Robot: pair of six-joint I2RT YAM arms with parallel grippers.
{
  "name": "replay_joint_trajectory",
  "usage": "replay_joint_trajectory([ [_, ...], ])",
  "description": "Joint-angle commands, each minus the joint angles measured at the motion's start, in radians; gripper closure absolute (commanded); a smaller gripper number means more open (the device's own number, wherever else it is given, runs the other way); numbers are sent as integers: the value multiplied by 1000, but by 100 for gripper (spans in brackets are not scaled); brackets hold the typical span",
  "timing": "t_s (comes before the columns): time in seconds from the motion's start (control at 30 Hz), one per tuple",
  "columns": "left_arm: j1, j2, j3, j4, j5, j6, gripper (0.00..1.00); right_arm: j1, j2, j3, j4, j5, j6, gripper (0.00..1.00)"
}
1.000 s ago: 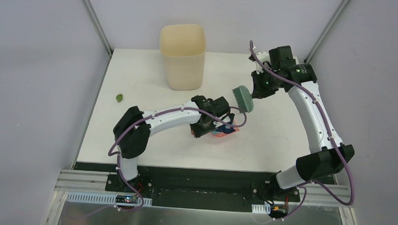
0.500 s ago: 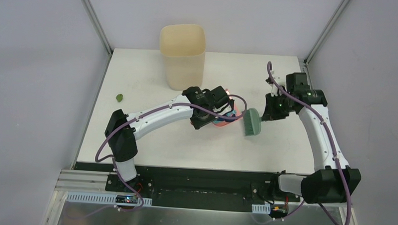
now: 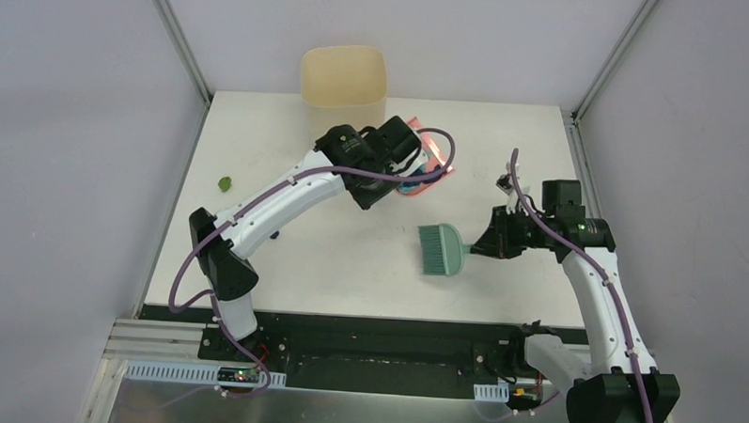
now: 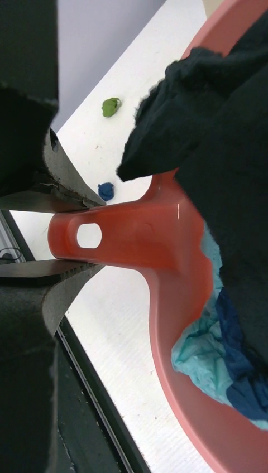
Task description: Sweep away the paper scraps from the table
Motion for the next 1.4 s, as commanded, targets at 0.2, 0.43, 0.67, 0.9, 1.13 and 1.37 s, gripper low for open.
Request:
replay_joint_trajectory([
  [0.2,96,12,223,-93,-46,-12,100,-53,-22,-34,157,-251,3,100],
  [0.43,220,-17,267,-67,-106,-4,100,-68,-27,-35,149,-279,-7,100],
  [0.67,341,-9,291,-27,-179,23,100,-100,-71,-43,150,-281,-13,100],
  [0.9,405,22,296,87,-391,119,100,-119,-115,-52,149,-297,-23,100],
  [1.13,421,87,282,311,-535,294,100,-119,-165,-62,152,-307,-30,100],
  [1.37,439,96,69,856,-694,783,100,-119,-196,-66,149,-319,-40,100],
])
